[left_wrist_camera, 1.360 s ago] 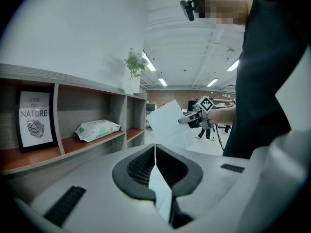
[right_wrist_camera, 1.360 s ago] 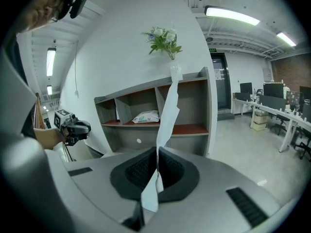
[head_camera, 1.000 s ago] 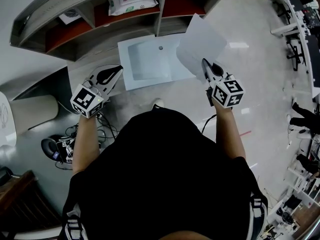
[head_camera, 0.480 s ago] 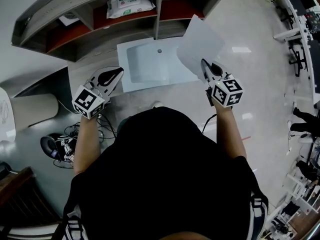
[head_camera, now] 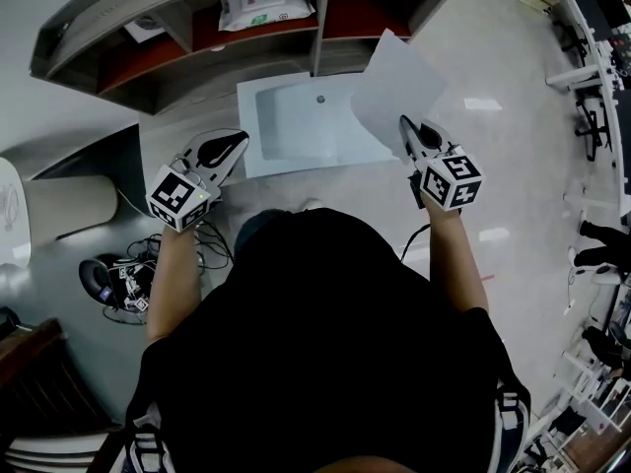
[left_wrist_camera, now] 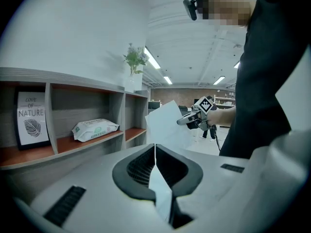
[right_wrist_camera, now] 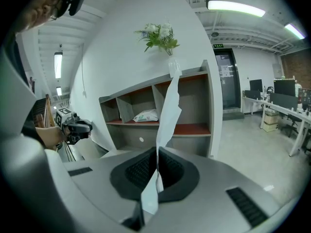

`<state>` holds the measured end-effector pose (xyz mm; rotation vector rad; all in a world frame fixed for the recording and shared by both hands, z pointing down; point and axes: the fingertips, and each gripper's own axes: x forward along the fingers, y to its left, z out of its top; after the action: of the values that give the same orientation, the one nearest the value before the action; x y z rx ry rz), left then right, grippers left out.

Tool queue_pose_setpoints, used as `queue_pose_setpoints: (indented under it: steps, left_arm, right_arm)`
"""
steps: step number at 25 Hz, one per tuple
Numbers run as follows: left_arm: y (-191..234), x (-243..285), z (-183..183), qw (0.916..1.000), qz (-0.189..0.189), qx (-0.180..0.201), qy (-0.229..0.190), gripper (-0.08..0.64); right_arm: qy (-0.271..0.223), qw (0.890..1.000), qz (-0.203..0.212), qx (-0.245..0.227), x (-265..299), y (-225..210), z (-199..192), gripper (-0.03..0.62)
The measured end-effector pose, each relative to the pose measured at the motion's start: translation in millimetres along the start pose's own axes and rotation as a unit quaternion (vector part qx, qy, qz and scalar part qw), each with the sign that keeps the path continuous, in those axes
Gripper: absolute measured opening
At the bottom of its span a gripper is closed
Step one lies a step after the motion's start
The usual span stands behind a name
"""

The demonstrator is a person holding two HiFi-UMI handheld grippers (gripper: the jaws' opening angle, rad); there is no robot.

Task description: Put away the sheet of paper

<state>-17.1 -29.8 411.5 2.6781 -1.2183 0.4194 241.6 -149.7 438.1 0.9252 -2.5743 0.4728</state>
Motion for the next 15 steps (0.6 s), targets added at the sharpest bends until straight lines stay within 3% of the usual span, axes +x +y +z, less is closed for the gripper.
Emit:
queue_pose_setpoints:
  steps: [15]
  left_arm:
    - [-6, -1, -3, 1.0000, -0.007, 0.003, 0.006, 0.023]
  right_arm:
    - [0.006, 1.000, -0.006, 0.010, -10, -3, -12, 0.014]
